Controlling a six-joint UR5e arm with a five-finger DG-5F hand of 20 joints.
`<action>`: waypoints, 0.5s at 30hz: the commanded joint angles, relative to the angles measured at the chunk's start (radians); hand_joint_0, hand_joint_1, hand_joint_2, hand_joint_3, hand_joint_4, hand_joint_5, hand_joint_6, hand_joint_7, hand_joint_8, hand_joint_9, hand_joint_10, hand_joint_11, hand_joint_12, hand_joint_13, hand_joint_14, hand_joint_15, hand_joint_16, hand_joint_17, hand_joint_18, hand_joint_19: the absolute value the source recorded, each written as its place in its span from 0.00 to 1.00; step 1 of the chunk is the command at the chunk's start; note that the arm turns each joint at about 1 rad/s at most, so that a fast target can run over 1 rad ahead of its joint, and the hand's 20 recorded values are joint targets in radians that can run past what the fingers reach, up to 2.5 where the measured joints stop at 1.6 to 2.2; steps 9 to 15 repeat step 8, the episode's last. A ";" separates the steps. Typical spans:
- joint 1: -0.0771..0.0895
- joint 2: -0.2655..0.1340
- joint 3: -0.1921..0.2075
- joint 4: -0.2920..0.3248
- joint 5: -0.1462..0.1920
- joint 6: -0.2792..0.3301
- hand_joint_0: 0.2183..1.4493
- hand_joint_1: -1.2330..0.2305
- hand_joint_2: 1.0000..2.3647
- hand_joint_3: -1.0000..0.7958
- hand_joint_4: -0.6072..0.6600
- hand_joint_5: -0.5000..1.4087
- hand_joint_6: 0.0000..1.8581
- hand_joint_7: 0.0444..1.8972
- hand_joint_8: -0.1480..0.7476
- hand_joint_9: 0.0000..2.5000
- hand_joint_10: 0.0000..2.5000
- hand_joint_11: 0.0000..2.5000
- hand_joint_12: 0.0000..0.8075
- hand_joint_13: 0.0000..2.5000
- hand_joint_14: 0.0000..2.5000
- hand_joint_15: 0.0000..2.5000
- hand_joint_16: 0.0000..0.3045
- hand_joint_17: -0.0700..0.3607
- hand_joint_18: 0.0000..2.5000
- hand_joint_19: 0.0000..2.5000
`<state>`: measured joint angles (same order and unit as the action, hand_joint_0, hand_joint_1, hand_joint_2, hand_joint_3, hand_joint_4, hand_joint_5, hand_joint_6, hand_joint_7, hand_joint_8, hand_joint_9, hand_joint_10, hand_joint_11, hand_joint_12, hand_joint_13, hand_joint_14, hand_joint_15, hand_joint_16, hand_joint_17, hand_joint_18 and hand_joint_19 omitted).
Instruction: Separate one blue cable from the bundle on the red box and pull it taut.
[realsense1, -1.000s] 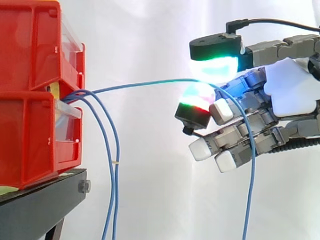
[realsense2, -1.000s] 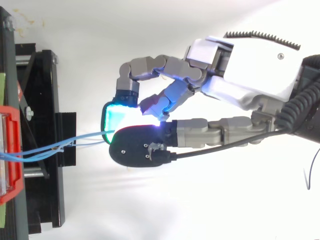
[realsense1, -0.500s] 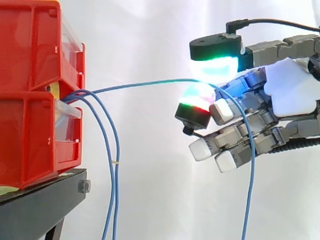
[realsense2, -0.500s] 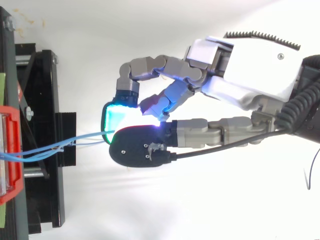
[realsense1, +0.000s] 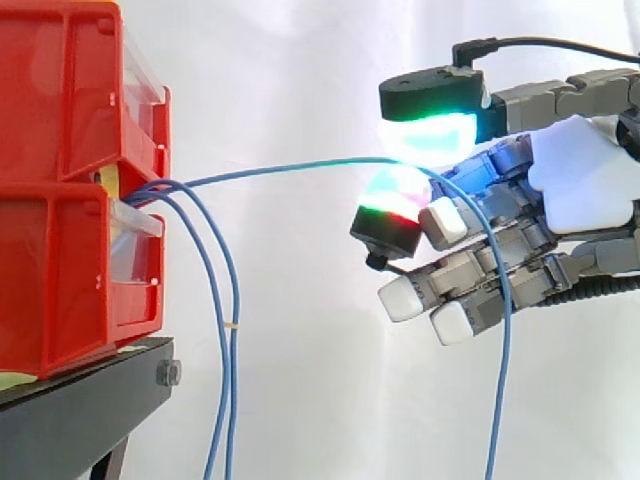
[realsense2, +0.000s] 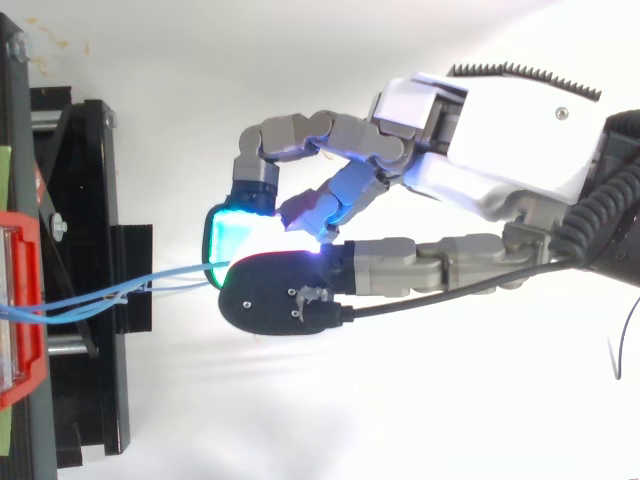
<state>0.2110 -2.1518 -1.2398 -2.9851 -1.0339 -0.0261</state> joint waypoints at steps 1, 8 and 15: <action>0.001 0.000 0.000 0.000 0.000 0.000 0.38 0.37 0.01 0.64 0.71 0.23 0.32 0.71 0.60 0.33 0.00 0.24 0.55 0.28 0.00 0.12 0.19 0.46 0.28 0.18; -0.001 0.001 0.000 0.000 0.000 0.000 0.38 0.38 0.01 0.64 0.71 0.23 0.32 0.71 0.60 0.33 0.00 0.23 0.55 0.28 0.00 0.12 0.19 0.46 0.28 0.18; -0.001 0.001 0.000 0.000 0.000 0.000 0.38 0.38 0.01 0.64 0.71 0.23 0.32 0.71 0.60 0.33 0.00 0.23 0.55 0.28 0.00 0.12 0.19 0.46 0.28 0.18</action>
